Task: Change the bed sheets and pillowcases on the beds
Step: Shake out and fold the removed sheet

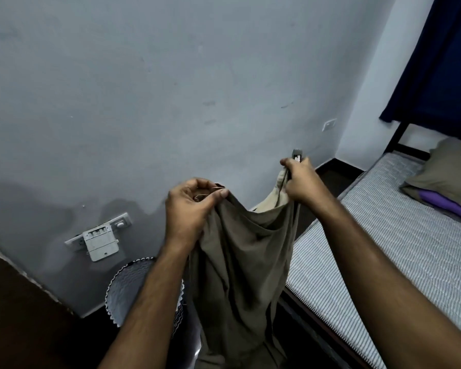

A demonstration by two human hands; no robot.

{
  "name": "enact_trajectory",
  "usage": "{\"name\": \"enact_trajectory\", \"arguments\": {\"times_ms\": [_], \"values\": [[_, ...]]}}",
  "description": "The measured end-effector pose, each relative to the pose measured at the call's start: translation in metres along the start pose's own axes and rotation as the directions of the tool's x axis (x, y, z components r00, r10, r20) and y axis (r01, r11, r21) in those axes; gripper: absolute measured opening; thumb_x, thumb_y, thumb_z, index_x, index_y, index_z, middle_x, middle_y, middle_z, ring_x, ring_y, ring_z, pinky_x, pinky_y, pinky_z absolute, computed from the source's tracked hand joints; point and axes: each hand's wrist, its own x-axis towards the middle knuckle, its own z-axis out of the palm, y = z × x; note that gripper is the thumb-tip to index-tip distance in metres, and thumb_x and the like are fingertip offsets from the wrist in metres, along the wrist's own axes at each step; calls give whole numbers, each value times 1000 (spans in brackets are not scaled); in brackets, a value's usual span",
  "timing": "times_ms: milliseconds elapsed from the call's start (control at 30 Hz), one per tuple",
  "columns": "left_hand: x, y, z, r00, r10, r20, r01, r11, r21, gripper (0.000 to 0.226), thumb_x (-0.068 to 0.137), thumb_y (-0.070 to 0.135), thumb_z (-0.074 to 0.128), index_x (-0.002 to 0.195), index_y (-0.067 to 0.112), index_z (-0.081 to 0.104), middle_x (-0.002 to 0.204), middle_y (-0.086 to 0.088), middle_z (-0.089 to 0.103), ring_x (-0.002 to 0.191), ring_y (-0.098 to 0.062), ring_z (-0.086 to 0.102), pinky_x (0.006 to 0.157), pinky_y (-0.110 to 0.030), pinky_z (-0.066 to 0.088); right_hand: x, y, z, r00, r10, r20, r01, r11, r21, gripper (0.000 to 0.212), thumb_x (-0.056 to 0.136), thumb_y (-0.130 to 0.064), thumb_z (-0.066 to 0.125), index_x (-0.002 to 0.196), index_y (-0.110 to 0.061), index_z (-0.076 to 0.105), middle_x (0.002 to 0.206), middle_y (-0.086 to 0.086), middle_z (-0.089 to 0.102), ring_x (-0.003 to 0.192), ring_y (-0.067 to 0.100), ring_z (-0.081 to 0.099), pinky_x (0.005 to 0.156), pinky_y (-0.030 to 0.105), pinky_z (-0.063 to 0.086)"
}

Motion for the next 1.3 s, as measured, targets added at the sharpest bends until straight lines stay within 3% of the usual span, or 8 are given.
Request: {"name": "enact_trajectory", "arguments": {"times_ms": [200,533,700,867,1033,1133,1233,1300], "values": [[8,11,36,998,-8,58,9,1000,-6,14,75,21,86,75,19,72,78,-5,76,70,-18,69,73,-35,55,-84,-54,-3,815,-414,-405,541,793,278,21,94,-4,54,108,-14,68,107,1,59,104,10,59,88,29,50],[8,37,64,950,-201,240,272,911,-311,7,94,6,66,87,6,65,79,-10,74,65,-18,69,64,-27,57,-93,-21,18,934,-263,-243,341,863,373,32,90,-27,69,119,-24,55,101,-9,66,90,14,65,77,41,54],[13,44,64,883,-240,402,380,870,-315,19,100,16,59,102,-1,67,93,-18,74,78,-24,70,75,-31,57,-90,-16,7,900,-193,-392,344,865,365,6,99,-13,58,99,-15,64,73,-12,59,66,0,55,64,25,43],[14,54,58,779,-370,506,564,766,-308,35,102,40,45,98,10,63,99,-13,76,54,-15,63,38,-17,41,-86,-16,-10,876,-188,-444,366,859,357,17,97,-3,56,100,-12,70,81,-8,69,76,-1,63,69,16,46],[1,51,73,876,-247,414,381,880,-282,17,100,30,58,99,14,62,111,-12,75,59,-14,61,38,-18,30,-82,-18,-13,879,-151,-453,338,867,367,18,95,-3,57,101,-13,70,82,-6,71,76,5,66,69,21,50],[6,38,65,949,-18,314,-4,998,69,19,95,33,68,98,14,70,98,2,77,84,-11,70,62,-24,46,-74,-19,-23,860,-208,-465,363,891,273,16,97,-5,56,100,-12,69,85,-2,72,78,11,67,70,25,50],[14,20,54,912,208,352,-387,718,578,19,84,48,76,89,31,70,103,13,73,100,0,63,86,-27,52,-64,-23,-36,833,-261,-489,395,898,194,15,97,-7,54,98,-11,68,84,0,71,79,15,67,70,25,47],[13,21,54,895,268,358,-436,699,567,22,83,49,78,94,33,68,105,15,72,99,-3,62,83,-31,52,-59,-25,-45,828,-274,-490,410,891,195,17,96,-5,54,99,-11,69,84,-4,70,81,13,66,71,23,47]]}}
